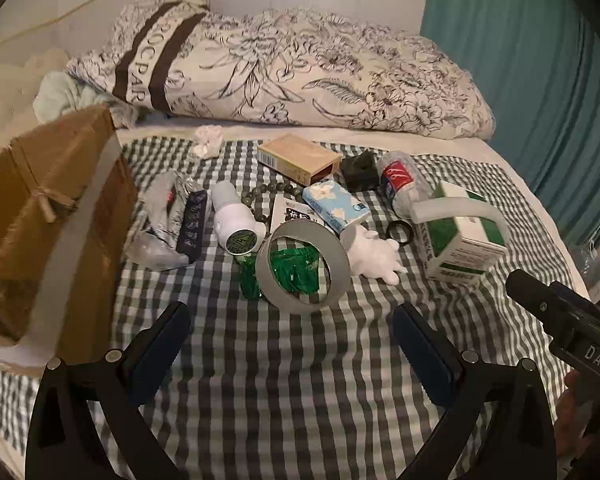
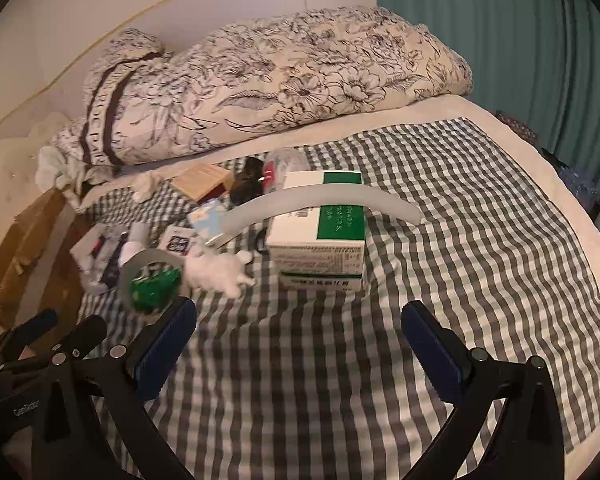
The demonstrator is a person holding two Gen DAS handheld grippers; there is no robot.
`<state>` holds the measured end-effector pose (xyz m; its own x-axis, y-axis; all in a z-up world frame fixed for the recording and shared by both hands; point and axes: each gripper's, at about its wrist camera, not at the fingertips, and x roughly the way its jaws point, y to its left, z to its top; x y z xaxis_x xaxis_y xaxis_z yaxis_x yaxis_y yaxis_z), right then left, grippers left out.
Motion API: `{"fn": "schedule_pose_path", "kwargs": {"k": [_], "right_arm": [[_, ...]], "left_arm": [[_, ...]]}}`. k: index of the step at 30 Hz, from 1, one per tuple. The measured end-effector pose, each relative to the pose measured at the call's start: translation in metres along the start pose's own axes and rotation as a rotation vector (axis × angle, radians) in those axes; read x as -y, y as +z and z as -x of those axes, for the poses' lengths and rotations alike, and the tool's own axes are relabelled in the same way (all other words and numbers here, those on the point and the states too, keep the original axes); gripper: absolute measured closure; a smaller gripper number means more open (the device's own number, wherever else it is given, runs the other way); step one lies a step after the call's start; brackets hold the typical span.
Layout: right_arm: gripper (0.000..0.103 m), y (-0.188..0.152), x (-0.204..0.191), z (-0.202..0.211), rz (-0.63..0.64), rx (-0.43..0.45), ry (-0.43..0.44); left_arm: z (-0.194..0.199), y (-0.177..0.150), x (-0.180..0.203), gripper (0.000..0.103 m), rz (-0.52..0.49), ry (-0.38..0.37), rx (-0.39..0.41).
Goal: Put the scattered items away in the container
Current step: 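Grasp the white tape roll with left tool while right tool grasps the green-white medicine box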
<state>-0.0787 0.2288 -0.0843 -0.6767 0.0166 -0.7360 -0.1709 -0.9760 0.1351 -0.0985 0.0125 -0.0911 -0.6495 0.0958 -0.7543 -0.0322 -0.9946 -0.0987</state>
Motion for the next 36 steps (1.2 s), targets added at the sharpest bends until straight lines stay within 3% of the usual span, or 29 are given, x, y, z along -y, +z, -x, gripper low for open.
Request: {"fn": "schedule_pose_path", "kwargs": {"k": [3, 9, 16, 22, 24, 26, 30, 31, 32, 33, 34, 36], "right_arm": [[0.000, 0.004, 0.003, -0.017, -0.016, -0.017, -0.014], [0.000, 0.010, 0.011, -0.049, -0.046, -0.046, -0.047], [0.000, 0.016, 0.020, -0.075, -0.095, -0.067, -0.065], [0.001, 0.021, 0.021, -0.092, -0.155, -0.087, -0.021], [0.007, 0.022, 0.015, -0.094, -0.142, -0.088, -0.017], [0.012, 0.023, 0.010, -0.096, -0.121, -0.093, -0.017], [0.012, 0.021, 0.006, -0.101, -0.141, -0.094, -0.019], [0.014, 0.021, 0.005, -0.103, -0.135, -0.087, -0.030], [0.023, 0.021, 0.003, -0.105, -0.121, -0.095, -0.049], [0.023, 0.020, 0.002, -0.105, -0.113, -0.102, -0.055], [0.023, 0.020, 0.003, -0.102, -0.114, -0.102, -0.047], [0.023, 0.018, 0.007, -0.094, -0.127, -0.100, -0.016]], "left_arm": [[-0.017, 0.004, -0.004, 0.007, 0.006, 0.027, -0.008], [-0.052, 0.009, -0.011, 0.010, 0.033, -0.008, -0.078], [-0.079, 0.009, -0.014, 0.024, 0.036, -0.014, -0.121], [-0.089, 0.009, -0.020, 0.043, 0.079, -0.058, -0.150], [-0.088, 0.010, -0.020, 0.051, 0.074, -0.057, -0.146], [-0.087, 0.011, -0.022, 0.072, 0.081, -0.060, -0.157], [-0.087, 0.010, -0.028, 0.077, 0.117, -0.091, -0.173], [-0.086, 0.009, -0.028, 0.079, 0.114, -0.090, -0.173], [-0.084, 0.009, -0.029, 0.081, 0.113, -0.087, -0.172], [-0.082, 0.008, -0.029, 0.082, 0.110, -0.085, -0.172], [-0.080, 0.008, -0.029, 0.090, 0.106, -0.082, -0.169], [-0.074, 0.008, -0.030, 0.091, 0.102, -0.079, -0.168]]}}
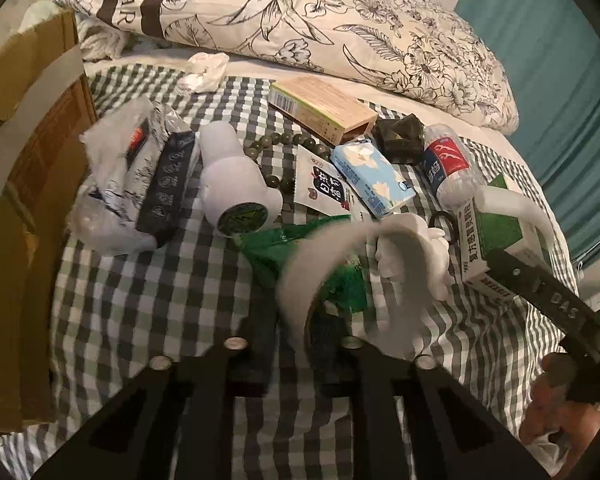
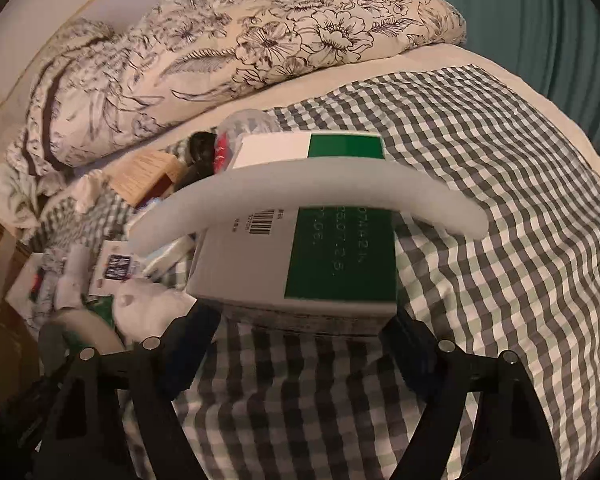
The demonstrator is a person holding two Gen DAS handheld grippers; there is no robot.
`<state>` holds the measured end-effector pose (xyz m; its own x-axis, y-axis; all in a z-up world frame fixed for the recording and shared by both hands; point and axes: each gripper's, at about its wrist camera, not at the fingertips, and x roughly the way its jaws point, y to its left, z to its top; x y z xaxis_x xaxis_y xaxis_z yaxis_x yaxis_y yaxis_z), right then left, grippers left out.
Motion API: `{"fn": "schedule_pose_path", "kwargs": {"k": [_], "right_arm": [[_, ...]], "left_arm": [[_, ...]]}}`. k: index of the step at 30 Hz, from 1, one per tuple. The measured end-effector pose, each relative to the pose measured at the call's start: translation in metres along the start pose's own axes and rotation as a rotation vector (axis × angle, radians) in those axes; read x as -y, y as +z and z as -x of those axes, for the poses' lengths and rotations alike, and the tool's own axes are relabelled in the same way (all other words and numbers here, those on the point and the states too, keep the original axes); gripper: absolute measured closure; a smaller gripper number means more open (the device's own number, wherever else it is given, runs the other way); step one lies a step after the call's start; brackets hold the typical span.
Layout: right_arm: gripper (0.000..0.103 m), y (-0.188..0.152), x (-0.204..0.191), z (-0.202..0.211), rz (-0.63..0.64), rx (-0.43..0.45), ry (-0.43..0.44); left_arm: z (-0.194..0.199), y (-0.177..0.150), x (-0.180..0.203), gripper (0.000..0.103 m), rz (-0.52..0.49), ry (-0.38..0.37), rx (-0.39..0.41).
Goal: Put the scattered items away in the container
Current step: 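Grasp the white tape roll with left tool while right tool grasps the green-white medicine box, then carry tape roll and medicine box into the cardboard box and open both tools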
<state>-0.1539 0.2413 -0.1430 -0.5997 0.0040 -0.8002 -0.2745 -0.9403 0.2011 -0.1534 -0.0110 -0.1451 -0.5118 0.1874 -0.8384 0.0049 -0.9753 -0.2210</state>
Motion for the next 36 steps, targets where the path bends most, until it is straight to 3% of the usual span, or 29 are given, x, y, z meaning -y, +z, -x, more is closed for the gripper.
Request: {"fn": "schedule_pose_path", "kwargs": {"k": [8, 19, 36], "right_arm": [[0.024, -0.008, 0.014, 0.041, -0.036, -0.047, 0.098], [0.026, -0.022, 0.005, 0.115, 0.147, -0.064, -0.045], [0.026, -0.039, -0.030, 0.222, 0.211, 0.079, 0.085]], "left_arm": [[0.029, -0.008, 0.004, 0.093, -0.025, 0.038, 0.036], [0.091, -0.022, 0.009, 0.094, -0.048, 0.075, 0.134], [0.187, -0.043, 0.005, 0.094, -0.038, 0.062, 0.259]]}}
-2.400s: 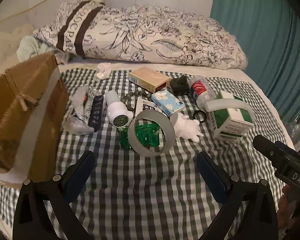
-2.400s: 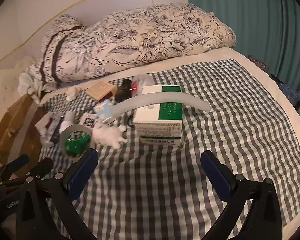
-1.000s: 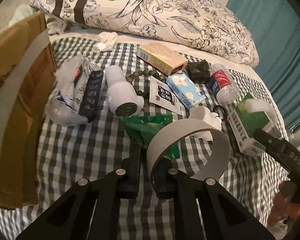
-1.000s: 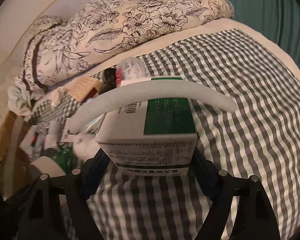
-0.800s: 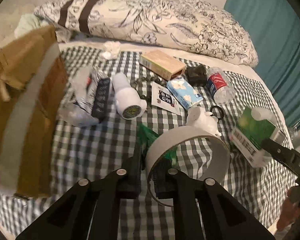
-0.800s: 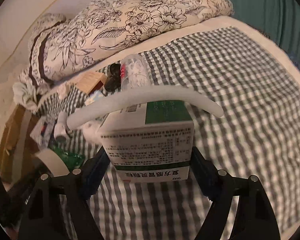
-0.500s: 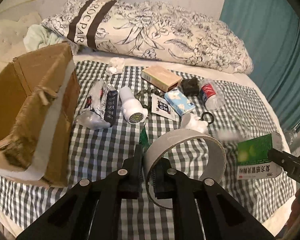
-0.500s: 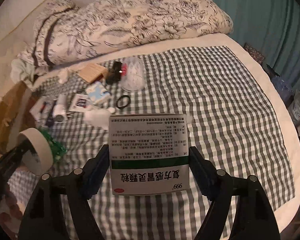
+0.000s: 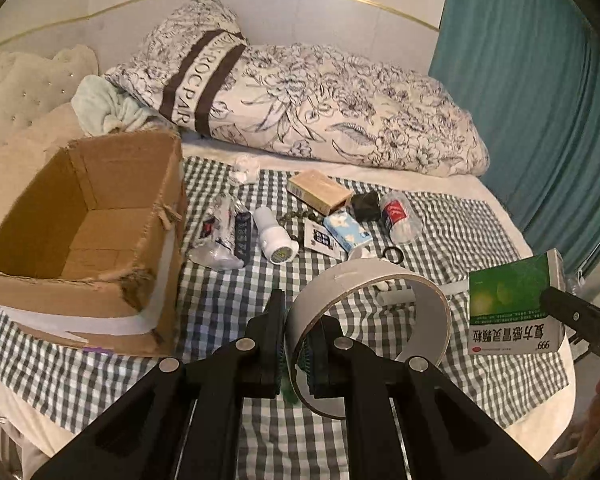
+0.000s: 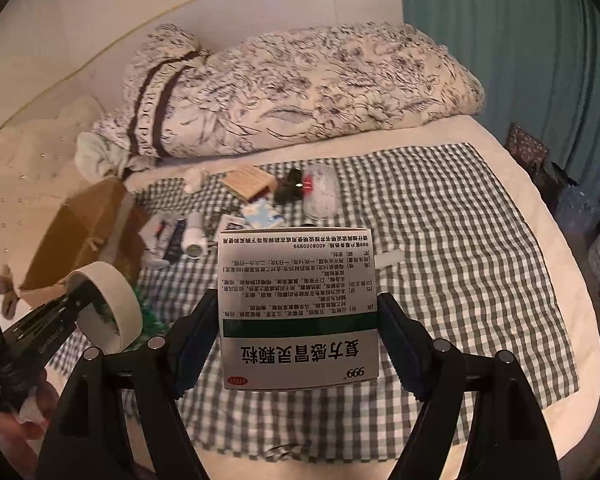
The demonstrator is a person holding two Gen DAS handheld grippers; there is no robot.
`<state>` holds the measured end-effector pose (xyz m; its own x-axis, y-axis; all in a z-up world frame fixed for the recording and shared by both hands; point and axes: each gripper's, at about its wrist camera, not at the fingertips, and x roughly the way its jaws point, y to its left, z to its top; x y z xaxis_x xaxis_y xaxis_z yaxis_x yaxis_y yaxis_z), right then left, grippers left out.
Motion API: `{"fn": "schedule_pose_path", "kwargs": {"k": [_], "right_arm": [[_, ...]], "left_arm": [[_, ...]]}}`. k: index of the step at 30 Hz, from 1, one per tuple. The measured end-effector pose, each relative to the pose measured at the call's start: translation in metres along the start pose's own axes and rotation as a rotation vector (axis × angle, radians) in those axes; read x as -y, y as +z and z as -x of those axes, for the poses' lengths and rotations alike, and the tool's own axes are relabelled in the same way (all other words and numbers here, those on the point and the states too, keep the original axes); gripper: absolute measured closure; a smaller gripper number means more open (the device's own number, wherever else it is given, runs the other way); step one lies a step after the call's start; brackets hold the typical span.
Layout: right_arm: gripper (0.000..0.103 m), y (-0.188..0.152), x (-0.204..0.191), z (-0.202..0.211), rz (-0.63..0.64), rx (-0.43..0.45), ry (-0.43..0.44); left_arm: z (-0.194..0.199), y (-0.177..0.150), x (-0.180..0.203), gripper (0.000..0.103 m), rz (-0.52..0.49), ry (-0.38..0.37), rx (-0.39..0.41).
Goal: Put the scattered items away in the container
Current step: 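Carry tape roll and medicine box into the cardboard box and open both tools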
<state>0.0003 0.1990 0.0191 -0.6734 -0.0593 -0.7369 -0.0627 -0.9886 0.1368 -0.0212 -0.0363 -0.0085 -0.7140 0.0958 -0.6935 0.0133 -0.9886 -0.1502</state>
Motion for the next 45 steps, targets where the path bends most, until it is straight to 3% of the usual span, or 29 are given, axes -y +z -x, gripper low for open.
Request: {"fn": "schedule_pose_path", "kwargs": {"k": [11, 17, 23, 34, 45], "right_arm": [[0.026, 0.003, -0.012, 0.026, -0.021, 0.037, 0.045], [0.026, 0.025, -0.036, 0.027, 0.005, 0.053, 0.072], [0.026, 0.055, -0.087, 0.021, 0.064, 0.067, 0.141], [0.026, 0.105, -0.219, -0.007, 0.224, 0.086, 0.304], [0.026, 0.111, -0.324, -0.072, 0.301, 0.003, 0.386]], "left_arm": [[0.033, 0.026, -0.002, 0.094, -0.017, -0.020, 0.044], [0.038, 0.045, -0.021, 0.094, -0.018, 0.002, 0.043], [0.048, 0.071, -0.062, 0.094, 0.005, 0.060, 0.062], [0.053, 0.103, -0.163, 0.094, 0.081, 0.180, 0.070], [0.018, 0.099, -0.230, 0.094, 0.148, 0.221, 0.012]]}}
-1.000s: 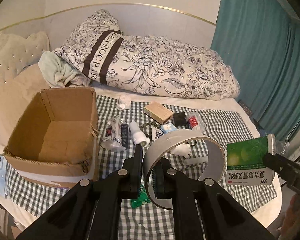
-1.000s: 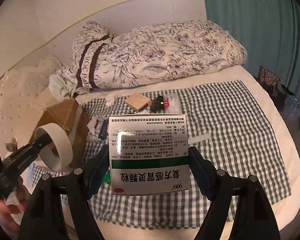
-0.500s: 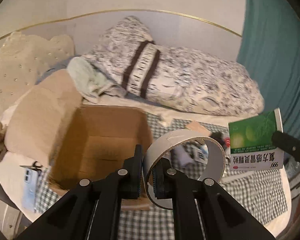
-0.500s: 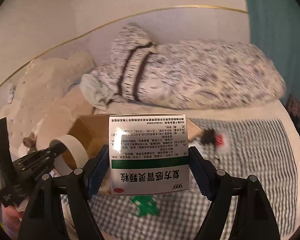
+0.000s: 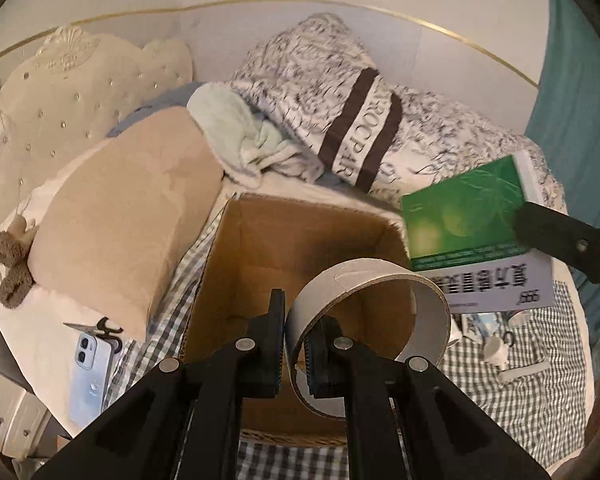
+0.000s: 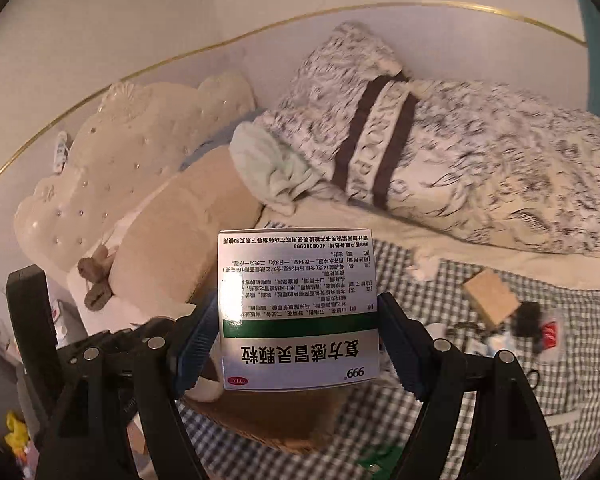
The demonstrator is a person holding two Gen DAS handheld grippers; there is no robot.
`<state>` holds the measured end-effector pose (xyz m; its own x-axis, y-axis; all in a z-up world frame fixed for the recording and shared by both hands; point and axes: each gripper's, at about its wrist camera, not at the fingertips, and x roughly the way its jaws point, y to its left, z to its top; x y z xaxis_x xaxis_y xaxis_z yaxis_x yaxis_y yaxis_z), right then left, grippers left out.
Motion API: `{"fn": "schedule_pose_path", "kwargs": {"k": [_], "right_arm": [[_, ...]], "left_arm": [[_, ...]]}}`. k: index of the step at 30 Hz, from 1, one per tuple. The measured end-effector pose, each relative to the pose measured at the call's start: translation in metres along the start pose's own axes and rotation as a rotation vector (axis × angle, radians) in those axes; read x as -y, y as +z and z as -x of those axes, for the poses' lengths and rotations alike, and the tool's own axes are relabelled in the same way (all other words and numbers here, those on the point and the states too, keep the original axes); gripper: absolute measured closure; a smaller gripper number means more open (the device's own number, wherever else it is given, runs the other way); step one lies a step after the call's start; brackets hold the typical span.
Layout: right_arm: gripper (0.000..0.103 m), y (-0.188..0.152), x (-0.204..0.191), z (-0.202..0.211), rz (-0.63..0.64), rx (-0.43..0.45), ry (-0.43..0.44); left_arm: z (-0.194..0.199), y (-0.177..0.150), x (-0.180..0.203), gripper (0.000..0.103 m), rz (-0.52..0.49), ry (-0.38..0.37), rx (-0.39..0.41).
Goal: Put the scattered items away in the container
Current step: 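Carry tape roll and medicine box into the cardboard box and open both tools, then withdraw both tools from the cardboard box toward the remaining items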
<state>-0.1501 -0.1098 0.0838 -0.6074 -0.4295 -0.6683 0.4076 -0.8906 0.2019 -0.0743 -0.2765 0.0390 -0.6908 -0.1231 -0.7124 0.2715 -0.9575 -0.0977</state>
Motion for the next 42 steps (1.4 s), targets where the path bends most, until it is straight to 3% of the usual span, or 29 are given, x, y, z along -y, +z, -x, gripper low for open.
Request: {"fn": "schedule_pose_path", "kwargs": {"k": [7, 15, 16, 18, 19, 20, 22, 29, 36, 42], "right_arm": [[0.026, 0.000, -0.005, -0.051, -0.003, -0.062, -0.014], [0.026, 0.001, -0.002, -0.082, -0.021, -0.093, -0.025], [0.025, 0.001, -0.001, -0.084, -0.031, -0.095, -0.017], [0.024, 0.000, 0.005, -0.088, -0.074, -0.096, 0.007], [0.024, 0.000, 0.008, -0.089, -0.100, -0.098, 0.011], [0.024, 0.000, 0.010, -0.090, -0.120, -0.099, 0.013], [0.024, 0.000, 0.014, -0.088, -0.139, -0.092, 0.030], [0.023, -0.004, 0.027, -0.054, -0.138, -0.007, -0.001], [0.019, -0.017, 0.059, 0.015, -0.133, 0.113, -0.095], [0.015, -0.037, 0.096, 0.075, -0.175, 0.185, -0.152]], "left_arm": [[-0.031, -0.005, -0.016, 0.094, 0.014, -0.001, -0.036], [-0.052, -0.008, -0.018, 0.091, 0.011, -0.018, -0.059], [-0.053, -0.009, -0.018, 0.084, 0.012, -0.017, -0.064], [-0.055, -0.009, -0.018, 0.049, 0.017, -0.013, -0.073], [-0.055, -0.009, -0.018, 0.022, 0.024, 0.003, -0.068], [-0.053, -0.010, -0.019, 0.014, 0.032, 0.023, -0.052], [-0.045, -0.010, -0.020, 0.013, 0.036, 0.029, -0.009], [-0.027, -0.005, -0.011, 0.011, 0.031, 0.034, 0.007], [-0.001, -0.006, 0.015, 0.007, 0.010, 0.045, 0.031], [0.026, -0.009, 0.049, 0.004, 0.007, -0.008, 0.050]]}}
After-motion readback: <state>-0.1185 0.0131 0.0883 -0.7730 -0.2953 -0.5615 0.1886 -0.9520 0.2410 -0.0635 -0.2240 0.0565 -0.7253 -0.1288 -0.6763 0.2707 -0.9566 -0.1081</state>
